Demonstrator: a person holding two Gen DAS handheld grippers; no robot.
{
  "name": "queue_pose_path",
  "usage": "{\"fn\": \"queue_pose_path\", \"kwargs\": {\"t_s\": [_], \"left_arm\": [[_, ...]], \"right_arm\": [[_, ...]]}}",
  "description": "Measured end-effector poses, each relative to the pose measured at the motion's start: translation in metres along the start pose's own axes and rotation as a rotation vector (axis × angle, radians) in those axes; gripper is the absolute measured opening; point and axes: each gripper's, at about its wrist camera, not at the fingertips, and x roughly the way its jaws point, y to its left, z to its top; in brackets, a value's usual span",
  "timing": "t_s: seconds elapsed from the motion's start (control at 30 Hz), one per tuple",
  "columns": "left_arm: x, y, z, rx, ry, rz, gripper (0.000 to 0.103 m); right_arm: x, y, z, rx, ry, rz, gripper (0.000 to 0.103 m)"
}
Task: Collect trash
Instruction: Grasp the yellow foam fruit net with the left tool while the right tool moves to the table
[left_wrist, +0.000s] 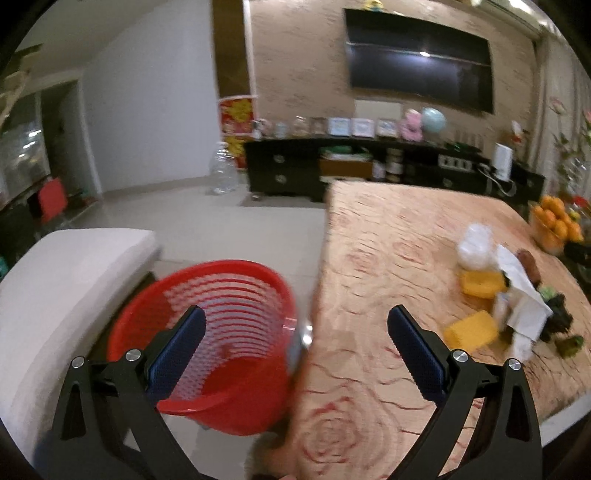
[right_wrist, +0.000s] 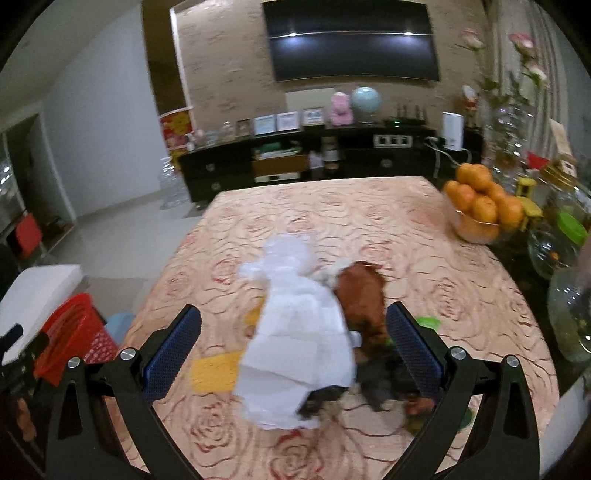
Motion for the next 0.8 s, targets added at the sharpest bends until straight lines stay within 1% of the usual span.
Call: {"fn": "queue_pose_path", "kwargs": {"t_s": [0.07,0.2,0.27,0.37,0.5,0.67,0.8], "left_arm": [[0.007,-0.018,-0.002,0.042,0.023,-0.031,0.095],[0.025,-0.061,-0.005,0.159,0.058,-0.080,0.095],[0.036,-0.077,-0.005,0.188,0.077,-0.119,0.095],[0.057,-0.098,-0.005,0.219,0.112,-0.183,0.095],[0.084,-0.120,-0.007,0.225,0.174,-0.275,0.095],[0.110,-0.152,-0.013,0.293,0.212,-0.314,0.095],[0.125,-0.166,-0.019,0.322,0.252,-0.349,0.095]], "right_arm": [[-0.002,-0.013,0.002,0.022,-0.006,-0.013,0.097],[-0.006,-0.028,0.002,0.045,-0.008,-0.038,0.097],[-0.007,-0.035,0.001,0.056,-0.005,-0.046,0.097],[-0.007,-0.043,0.000,0.074,0.002,-0.058,0.097],[-0.008,-0.053,-0.001,0.099,0.004,-0.068,0.097],[-0.008,-0.067,-0.004,0.128,0.013,-0.080,0.097],[-0.006,-0.076,-0.006,0.150,0.024,-0.088,0.097]]}}
